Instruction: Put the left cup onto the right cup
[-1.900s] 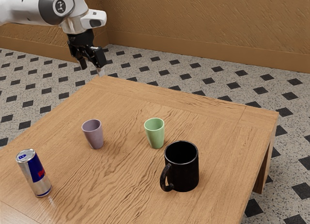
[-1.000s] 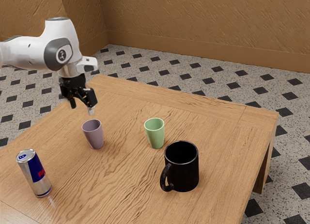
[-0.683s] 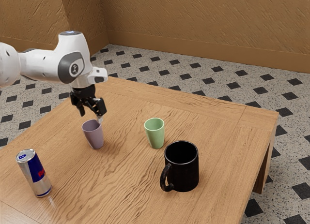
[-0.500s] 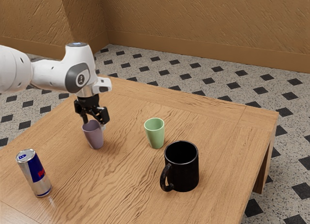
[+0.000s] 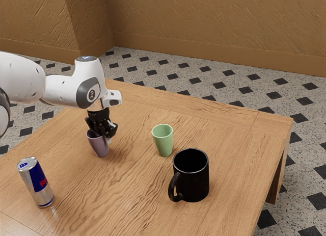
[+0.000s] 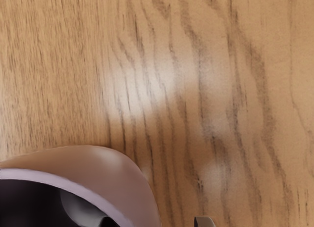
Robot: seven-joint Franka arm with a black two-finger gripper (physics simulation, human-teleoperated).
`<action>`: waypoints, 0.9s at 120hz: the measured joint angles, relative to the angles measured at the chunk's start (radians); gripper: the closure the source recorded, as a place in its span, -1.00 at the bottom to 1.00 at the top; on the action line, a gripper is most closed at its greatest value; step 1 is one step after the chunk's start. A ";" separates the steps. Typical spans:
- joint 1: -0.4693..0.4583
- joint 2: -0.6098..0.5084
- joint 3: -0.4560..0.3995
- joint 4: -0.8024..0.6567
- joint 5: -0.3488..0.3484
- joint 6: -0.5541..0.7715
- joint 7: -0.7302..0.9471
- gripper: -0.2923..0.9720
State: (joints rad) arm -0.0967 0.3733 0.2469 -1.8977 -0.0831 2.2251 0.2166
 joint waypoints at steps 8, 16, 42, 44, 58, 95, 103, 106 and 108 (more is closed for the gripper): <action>0.000 0.000 0.000 0.000 -0.001 0.002 0.000 0.51; 0.000 -0.001 0.000 0.001 -0.001 0.003 0.000 0.57; 0.000 -0.006 0.001 0.000 0.000 -0.002 -0.001 0.67; 0.000 -0.007 0.001 -0.001 0.001 -0.003 -0.002 0.67; 0.000 -0.030 0.003 -0.001 0.004 -0.021 -0.004 0.69; -0.024 -0.221 -0.046 -0.004 0.034 -0.158 -0.010 0.70; -0.047 -0.245 -0.063 -0.001 0.038 -0.183 -0.011 0.70; -0.054 -0.253 -0.071 0.002 0.040 -0.192 -0.011 0.70; -0.059 -0.258 -0.075 0.003 0.040 -0.198 -0.011 0.70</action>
State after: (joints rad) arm -0.1556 0.1157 0.1717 -1.8949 -0.0428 2.0271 0.2053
